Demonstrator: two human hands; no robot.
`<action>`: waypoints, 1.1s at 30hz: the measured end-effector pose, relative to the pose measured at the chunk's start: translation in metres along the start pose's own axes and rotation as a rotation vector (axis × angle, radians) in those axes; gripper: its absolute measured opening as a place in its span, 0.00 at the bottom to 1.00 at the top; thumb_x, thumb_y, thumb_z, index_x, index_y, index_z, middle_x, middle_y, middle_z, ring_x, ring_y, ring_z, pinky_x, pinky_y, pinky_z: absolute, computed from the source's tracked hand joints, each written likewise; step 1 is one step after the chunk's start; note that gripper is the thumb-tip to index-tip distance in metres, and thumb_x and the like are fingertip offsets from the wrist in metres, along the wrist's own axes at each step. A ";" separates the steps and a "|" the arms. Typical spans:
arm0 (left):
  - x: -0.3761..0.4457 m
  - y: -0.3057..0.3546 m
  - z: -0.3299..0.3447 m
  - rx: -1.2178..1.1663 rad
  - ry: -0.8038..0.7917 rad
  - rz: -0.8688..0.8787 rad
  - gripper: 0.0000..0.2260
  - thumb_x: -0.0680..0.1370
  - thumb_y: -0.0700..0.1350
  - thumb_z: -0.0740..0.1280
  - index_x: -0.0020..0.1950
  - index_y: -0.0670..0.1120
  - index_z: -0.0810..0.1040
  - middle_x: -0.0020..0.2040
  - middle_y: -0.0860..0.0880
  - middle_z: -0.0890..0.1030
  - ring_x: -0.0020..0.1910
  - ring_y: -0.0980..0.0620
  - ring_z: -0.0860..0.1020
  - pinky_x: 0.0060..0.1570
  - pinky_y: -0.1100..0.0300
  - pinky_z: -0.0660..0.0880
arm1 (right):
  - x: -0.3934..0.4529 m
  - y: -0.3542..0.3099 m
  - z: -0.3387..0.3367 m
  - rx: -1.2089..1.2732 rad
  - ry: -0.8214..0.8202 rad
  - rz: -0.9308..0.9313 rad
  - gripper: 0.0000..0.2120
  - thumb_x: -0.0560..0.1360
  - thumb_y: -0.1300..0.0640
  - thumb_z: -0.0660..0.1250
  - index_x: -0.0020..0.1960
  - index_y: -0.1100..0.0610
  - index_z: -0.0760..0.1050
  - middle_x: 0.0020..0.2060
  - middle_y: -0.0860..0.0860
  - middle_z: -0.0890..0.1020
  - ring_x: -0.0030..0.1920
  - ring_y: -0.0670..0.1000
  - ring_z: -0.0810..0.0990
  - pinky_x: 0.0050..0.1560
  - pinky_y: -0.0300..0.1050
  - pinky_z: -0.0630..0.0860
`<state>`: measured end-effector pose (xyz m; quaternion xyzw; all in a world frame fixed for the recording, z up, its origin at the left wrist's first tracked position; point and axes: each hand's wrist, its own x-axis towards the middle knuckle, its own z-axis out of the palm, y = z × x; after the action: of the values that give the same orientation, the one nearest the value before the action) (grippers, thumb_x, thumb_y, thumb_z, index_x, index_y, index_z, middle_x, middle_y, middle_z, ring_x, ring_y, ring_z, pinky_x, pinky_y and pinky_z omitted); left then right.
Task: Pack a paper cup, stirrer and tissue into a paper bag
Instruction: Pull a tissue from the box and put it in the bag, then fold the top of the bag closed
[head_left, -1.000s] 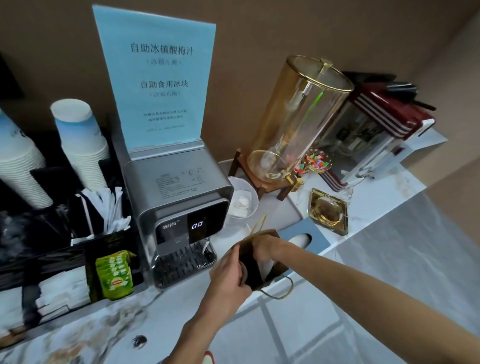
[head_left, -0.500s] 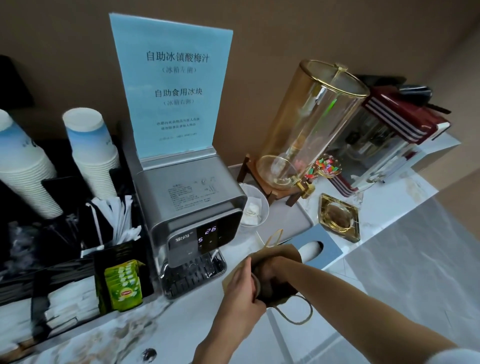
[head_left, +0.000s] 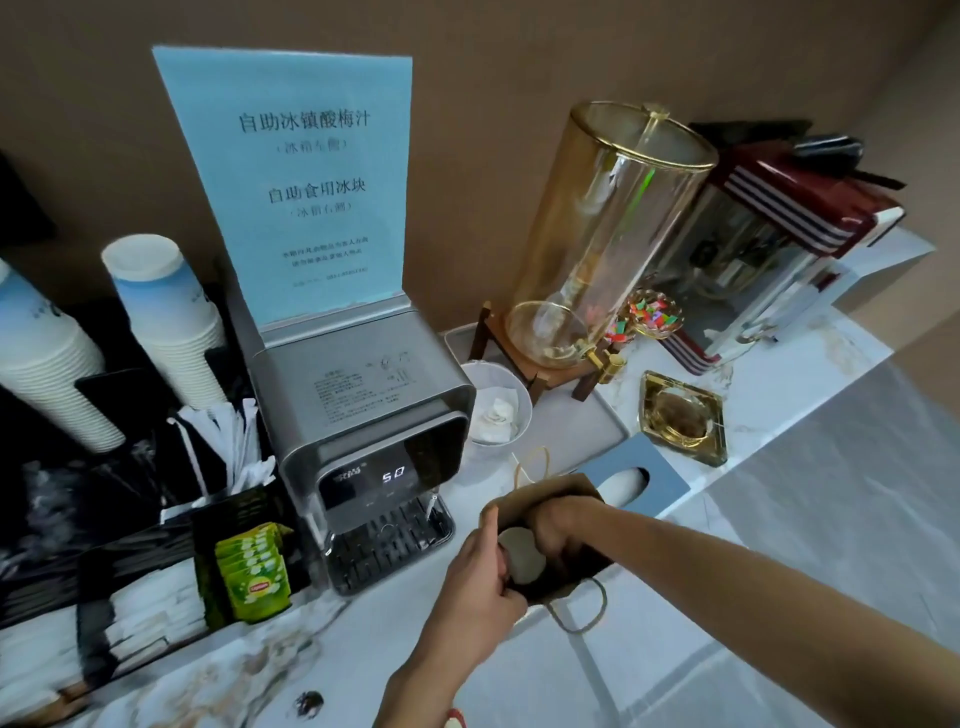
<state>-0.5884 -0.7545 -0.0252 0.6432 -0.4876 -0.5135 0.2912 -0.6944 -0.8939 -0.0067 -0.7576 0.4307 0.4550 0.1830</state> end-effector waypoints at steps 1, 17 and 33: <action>0.001 0.000 0.000 0.007 0.002 0.004 0.43 0.71 0.34 0.65 0.79 0.53 0.47 0.50 0.49 0.70 0.45 0.55 0.73 0.41 0.73 0.67 | 0.000 0.000 0.001 -0.001 -0.038 -0.023 0.16 0.79 0.64 0.61 0.65 0.65 0.74 0.59 0.61 0.81 0.54 0.57 0.80 0.64 0.54 0.75; 0.020 0.004 -0.014 0.137 0.003 0.025 0.40 0.72 0.35 0.67 0.79 0.51 0.51 0.42 0.53 0.70 0.36 0.60 0.70 0.36 0.73 0.69 | -0.091 0.113 0.023 1.070 0.505 -0.389 0.16 0.73 0.80 0.61 0.45 0.60 0.77 0.48 0.56 0.87 0.52 0.58 0.85 0.53 0.52 0.81; 0.000 -0.028 -0.021 -0.170 0.191 0.126 0.52 0.58 0.57 0.81 0.74 0.66 0.54 0.57 0.55 0.76 0.54 0.58 0.75 0.56 0.56 0.74 | -0.033 0.056 0.104 1.186 0.678 -0.354 0.30 0.66 0.54 0.81 0.58 0.41 0.66 0.52 0.33 0.76 0.54 0.33 0.76 0.47 0.29 0.77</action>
<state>-0.5589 -0.7470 -0.0431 0.6302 -0.4519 -0.4700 0.4215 -0.8029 -0.8396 -0.0264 -0.6887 0.5098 -0.1539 0.4920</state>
